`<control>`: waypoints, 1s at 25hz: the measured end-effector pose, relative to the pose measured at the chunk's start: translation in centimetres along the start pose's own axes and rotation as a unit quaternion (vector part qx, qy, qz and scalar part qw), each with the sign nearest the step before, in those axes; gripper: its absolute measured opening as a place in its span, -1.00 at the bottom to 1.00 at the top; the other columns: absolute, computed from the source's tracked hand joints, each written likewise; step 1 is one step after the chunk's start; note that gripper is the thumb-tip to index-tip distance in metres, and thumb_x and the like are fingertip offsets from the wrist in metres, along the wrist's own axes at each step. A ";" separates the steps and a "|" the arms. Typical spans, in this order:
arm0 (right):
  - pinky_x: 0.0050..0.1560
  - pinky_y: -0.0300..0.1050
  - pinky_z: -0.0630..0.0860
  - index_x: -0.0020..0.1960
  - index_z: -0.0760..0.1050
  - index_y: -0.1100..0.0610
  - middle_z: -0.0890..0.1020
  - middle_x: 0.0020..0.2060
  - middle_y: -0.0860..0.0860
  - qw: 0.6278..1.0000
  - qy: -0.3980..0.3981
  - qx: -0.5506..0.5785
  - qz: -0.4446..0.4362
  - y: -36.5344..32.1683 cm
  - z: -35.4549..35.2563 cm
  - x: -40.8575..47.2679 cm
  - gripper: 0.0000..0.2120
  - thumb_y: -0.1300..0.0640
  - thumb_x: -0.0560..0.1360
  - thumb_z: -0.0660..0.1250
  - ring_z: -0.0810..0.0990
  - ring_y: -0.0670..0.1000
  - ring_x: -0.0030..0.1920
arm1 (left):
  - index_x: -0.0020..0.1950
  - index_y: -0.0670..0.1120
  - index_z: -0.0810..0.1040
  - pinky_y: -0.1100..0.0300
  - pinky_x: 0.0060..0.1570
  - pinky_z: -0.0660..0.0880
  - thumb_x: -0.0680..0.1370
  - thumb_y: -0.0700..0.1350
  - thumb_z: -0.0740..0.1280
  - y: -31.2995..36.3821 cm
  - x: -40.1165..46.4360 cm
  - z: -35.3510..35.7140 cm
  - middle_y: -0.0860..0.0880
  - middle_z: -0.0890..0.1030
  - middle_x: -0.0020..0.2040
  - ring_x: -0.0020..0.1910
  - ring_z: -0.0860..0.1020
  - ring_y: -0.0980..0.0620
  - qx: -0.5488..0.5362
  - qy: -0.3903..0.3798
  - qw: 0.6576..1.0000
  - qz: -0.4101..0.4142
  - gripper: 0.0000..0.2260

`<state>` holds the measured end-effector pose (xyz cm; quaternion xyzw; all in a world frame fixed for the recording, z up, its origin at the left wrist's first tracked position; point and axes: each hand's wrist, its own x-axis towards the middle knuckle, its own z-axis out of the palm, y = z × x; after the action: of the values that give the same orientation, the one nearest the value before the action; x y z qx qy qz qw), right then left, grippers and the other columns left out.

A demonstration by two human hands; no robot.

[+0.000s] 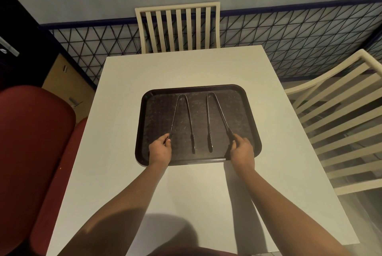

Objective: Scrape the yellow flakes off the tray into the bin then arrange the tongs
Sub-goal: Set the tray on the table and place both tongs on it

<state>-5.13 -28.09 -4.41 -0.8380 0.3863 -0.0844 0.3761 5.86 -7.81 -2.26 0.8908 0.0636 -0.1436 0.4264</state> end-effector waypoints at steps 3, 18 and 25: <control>-0.08 -0.20 0.33 0.25 0.47 0.14 0.50 0.00 0.11 1.000 0.001 -0.002 0.004 0.1 0.0 0.0 -0.70 0.22 0.57 0.12 0.48 0.08 -0.04 | 0.27 -0.17 0.50 0.23 0.20 0.37 0.59 -0.19 0.22 0.1 -0.1 -0.1 -0.18 0.56 0.21 0.18 0.52 -0.12 0.004 0.001 1.000 -0.002 -0.73; -0.11 -0.17 0.33 0.17 0.50 0.20 0.50 -0.02 0.13 1.000 -0.009 -0.013 0.018 0.3 -0.4 -0.3 -0.74 0.23 0.57 0.12 0.47 0.10 -0.08 | 0.28 -0.18 0.49 0.19 0.23 0.38 0.59 -0.19 0.21 0.5 -0.7 -0.1 -0.18 0.55 0.23 0.20 0.50 -0.13 0.022 -0.001 1.000 -0.015 -0.73; -0.17 -0.16 0.32 0.11 0.52 0.20 0.45 -0.11 0.06 1.000 -0.002 -0.012 0.019 0.4 -0.4 -0.5 -0.76 0.22 0.57 0.12 0.40 0.04 -0.19 | 0.28 -0.16 0.50 0.15 0.23 0.40 0.59 -0.19 0.21 0.9 -0.1 -0.1 -0.18 0.55 0.23 0.21 0.50 -0.14 0.032 -0.002 0.999 -0.019 -0.73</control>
<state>-5.85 -28.12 -4.38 -0.8349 0.4025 -0.0713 0.3685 6.04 -8.26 -1.51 0.9024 0.0749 -0.1554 0.3949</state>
